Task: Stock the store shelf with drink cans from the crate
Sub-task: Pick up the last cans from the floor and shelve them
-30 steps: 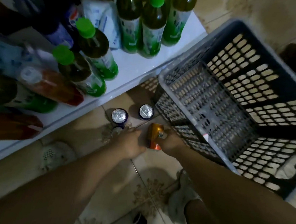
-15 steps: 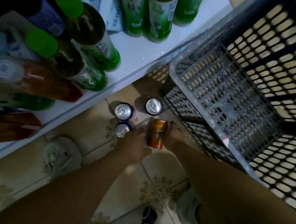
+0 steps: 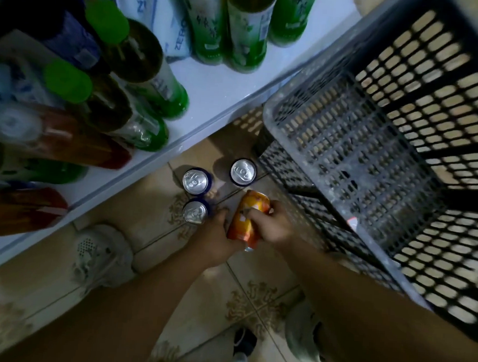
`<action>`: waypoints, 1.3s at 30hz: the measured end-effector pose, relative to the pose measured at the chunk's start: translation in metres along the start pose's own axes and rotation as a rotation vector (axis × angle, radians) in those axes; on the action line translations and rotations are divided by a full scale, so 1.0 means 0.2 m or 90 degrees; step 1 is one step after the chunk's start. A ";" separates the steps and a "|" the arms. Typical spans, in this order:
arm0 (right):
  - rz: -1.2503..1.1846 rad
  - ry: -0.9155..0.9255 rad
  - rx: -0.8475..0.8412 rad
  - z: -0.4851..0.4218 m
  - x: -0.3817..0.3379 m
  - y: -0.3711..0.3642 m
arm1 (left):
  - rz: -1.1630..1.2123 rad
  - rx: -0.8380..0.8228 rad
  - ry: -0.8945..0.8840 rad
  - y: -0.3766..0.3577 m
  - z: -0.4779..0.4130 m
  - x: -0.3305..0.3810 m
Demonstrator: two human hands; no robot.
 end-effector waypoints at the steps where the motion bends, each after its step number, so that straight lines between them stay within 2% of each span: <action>1: -0.030 0.012 -0.004 0.07 -0.02 0.03 | 0.026 -0.004 0.007 0.00 0.03 0.04; 5: -0.123 0.081 -0.036 0.40 -0.18 0.12 | 0.105 0.011 -0.041 0.09 0.22 0.36; 11: -0.174 0.238 -0.089 1.02 -0.55 0.22 | 0.183 0.095 -0.156 0.37 0.60 0.82; 18: -0.035 0.453 -0.149 1.82 -0.94 0.33 | 0.274 0.149 -0.286 0.70 1.17 1.26; 20: 0.024 0.495 -0.139 2.04 -1.02 0.34 | 0.310 0.148 -0.311 0.77 1.34 1.36; 22: 0.068 0.546 -0.109 2.26 -1.08 0.34 | 0.286 0.195 -0.354 0.83 1.49 1.45; 26: 0.085 0.644 -0.057 2.63 -1.14 0.32 | 0.168 0.371 -0.436 0.95 1.80 1.60; 30: 0.121 0.684 -0.155 2.91 -1.14 0.28 | 0.259 0.366 -0.484 0.99 2.03 1.64; 33: 0.162 0.746 -0.110 3.06 -1.13 0.25 | 0.278 0.357 -0.512 0.99 2.16 1.66; 35: 0.169 0.790 -0.078 3.14 -1.13 0.23 | 0.242 0.402 -0.523 1.02 2.23 1.67; 39: 0.200 0.818 -0.151 3.28 -1.14 0.15 | 0.252 0.471 -0.540 1.11 2.36 1.67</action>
Point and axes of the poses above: each hand's wrist, its own z-axis away from the middle knuckle, its own y-axis out of the back of the hand, x = y × z, the point moved 5 cm from there along -z, towards the middle knuckle, and after that the axes turned 11 degrees about -y, right-handed, at the moved point
